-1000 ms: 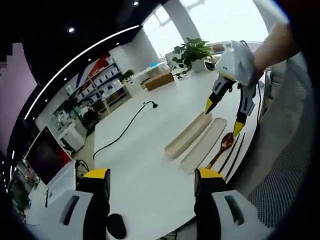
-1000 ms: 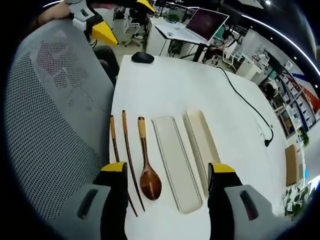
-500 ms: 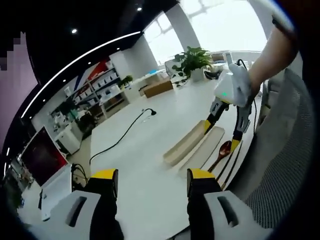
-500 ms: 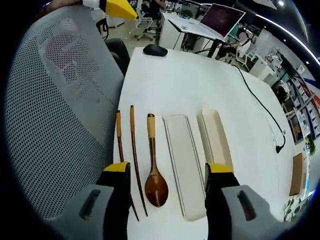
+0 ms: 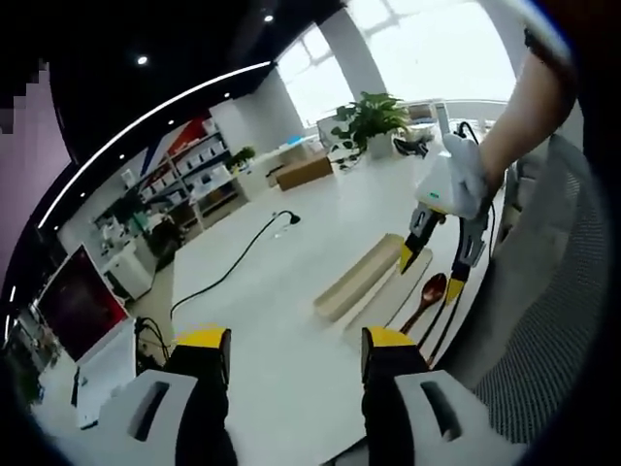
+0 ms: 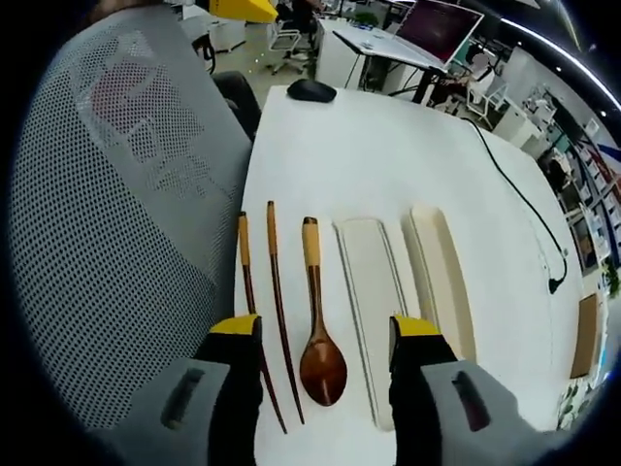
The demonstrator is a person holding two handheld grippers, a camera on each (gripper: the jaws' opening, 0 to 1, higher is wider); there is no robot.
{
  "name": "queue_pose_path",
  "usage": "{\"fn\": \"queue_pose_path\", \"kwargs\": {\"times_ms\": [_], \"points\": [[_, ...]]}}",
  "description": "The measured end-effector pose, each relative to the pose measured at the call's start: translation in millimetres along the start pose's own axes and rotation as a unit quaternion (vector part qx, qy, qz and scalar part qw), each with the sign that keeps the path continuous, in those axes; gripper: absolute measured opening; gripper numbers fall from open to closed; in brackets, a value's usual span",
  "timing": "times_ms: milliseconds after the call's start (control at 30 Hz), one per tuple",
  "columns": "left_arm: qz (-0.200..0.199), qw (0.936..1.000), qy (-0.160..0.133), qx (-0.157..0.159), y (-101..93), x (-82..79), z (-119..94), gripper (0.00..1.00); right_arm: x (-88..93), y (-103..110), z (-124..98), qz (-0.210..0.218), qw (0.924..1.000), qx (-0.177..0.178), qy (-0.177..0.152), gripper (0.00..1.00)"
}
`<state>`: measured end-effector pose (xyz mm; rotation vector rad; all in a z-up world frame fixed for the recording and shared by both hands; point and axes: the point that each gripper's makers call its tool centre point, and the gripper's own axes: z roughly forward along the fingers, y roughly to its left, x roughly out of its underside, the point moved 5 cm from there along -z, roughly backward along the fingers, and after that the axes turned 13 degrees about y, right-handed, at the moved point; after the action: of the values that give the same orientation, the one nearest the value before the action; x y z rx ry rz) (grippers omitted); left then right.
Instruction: Arrange the utensils inside the cutlery case until each visible utensil rests in its matching compartment.
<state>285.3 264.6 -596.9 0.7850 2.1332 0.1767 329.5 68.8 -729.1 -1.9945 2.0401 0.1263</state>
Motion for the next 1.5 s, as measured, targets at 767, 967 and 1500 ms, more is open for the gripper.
{"fn": "queue_pose_path", "kwargs": {"times_ms": [767,967,1500], "points": [[0.005,1.0000,0.006,0.001,-0.1,1.2,0.8,0.54,-4.3,11.0,14.6,-0.029,0.9992,-0.018,0.021,0.31],[0.026,0.9996,0.006,-0.008,0.7,1.5,1.4,0.56,-5.4,9.5,22.1,-0.049,0.9977,-0.033,0.031,0.23],[0.032,0.9993,0.019,-0.008,0.4,4.9,4.7,0.56,-6.6,21.8,35.5,-0.063,0.9933,-0.081,0.053,0.09]]}}
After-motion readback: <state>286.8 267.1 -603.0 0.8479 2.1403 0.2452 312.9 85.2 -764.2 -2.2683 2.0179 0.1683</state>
